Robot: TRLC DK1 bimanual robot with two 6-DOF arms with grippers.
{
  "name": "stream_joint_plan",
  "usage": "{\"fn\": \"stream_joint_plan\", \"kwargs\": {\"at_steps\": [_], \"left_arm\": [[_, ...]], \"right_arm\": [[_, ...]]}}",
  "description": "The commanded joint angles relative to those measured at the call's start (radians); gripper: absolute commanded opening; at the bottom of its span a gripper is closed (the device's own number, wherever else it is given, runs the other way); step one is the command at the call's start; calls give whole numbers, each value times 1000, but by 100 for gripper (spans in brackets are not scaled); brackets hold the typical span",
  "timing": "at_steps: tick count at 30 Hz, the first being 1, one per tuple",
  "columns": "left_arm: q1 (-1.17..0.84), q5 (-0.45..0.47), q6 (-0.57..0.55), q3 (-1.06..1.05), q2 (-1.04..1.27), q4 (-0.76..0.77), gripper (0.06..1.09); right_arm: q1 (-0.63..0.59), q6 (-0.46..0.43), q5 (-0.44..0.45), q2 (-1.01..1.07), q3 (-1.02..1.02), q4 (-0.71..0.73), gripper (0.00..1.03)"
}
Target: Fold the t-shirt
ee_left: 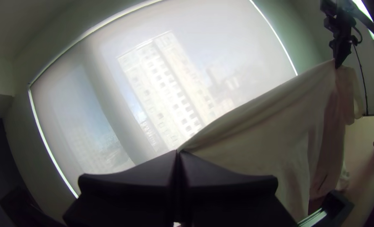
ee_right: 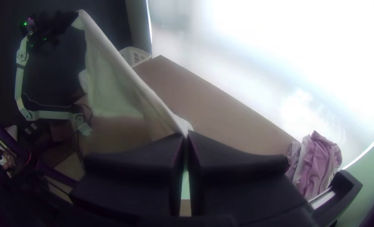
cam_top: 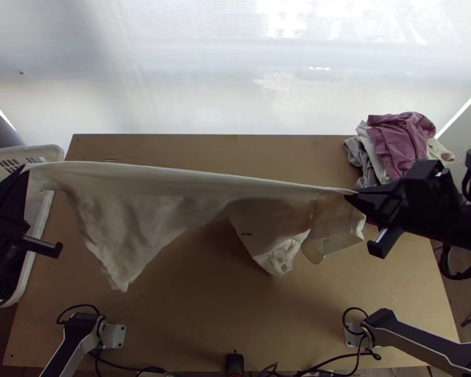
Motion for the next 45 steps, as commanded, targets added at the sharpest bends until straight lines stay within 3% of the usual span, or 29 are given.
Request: {"fn": "stream_joint_plan", "kwargs": {"at_steps": [1,10,15,26,32,36,40,45], "left_arm": [[10,-9,-114,40,-84,-69,10],[53,-9,-125,107,-179,-92,10],[83,-9,-114,118,-204,-74,10],[188,-1,-151,119,-276,-153,10],[210,43,-151,118,-299,-198,10],[260,146,-156,121,-333,-225,10],[270,187,-167,96,-342,-253,10],[310,198,-190,-54,-314,-81,10]], "right_arm": [[-53,30,47,-85,55,-11,3],[-165,44,55,-173,161,-60,3],[-256,-34,55,-223,187,-48,3],[-294,-25,59,-300,138,-80,3],[-299,-18,58,-338,88,-94,3],[-297,-14,56,-349,67,-96,3],[-289,4,55,-365,-11,-100,3],[-262,44,46,-323,-131,-62,3]]}}
